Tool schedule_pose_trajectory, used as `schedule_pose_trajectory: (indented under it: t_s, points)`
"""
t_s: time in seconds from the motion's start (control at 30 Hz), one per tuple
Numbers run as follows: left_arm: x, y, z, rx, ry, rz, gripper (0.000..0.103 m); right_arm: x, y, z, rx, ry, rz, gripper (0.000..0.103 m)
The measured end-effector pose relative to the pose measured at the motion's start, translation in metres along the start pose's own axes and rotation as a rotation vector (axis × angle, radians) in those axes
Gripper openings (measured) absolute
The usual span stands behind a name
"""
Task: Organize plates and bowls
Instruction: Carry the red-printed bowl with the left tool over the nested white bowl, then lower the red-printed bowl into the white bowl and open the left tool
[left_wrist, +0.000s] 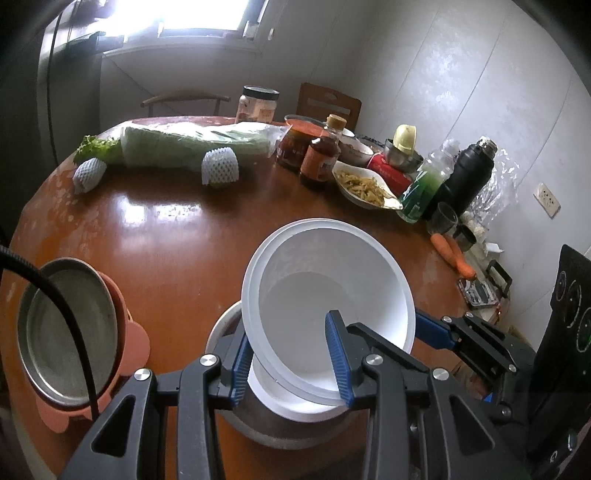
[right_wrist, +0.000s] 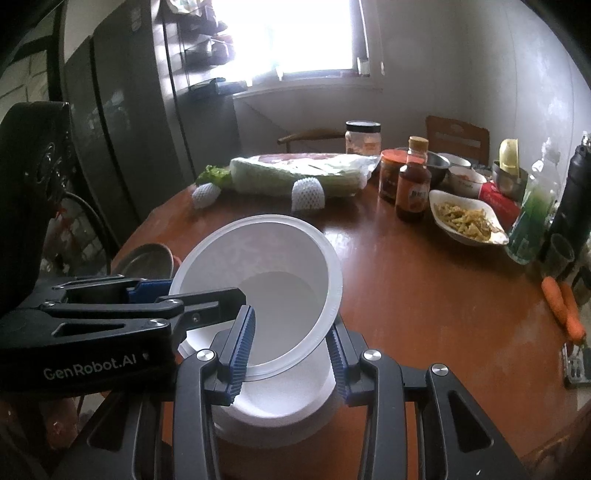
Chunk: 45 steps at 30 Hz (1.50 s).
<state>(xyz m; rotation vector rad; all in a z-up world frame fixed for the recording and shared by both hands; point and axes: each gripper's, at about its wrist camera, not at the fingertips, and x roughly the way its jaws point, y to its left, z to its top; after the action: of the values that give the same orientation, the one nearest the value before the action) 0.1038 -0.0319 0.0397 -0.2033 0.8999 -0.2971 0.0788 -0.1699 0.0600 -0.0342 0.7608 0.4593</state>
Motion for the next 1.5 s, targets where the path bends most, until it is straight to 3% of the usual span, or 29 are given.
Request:
schedule_pose_trajectory:
  t_s: [0.67,1.5]
  points:
    - [0.008,-0.004,-0.025,0.009,0.042,0.026,0.038,0.001,-0.003,-0.028,0.014,0.028,0.027,0.040]
    - [0.028,0.001,-0.030,0.011,0.085,0.044,0.038,0.020,-0.007,-0.039,0.026,0.082,0.024,0.040]
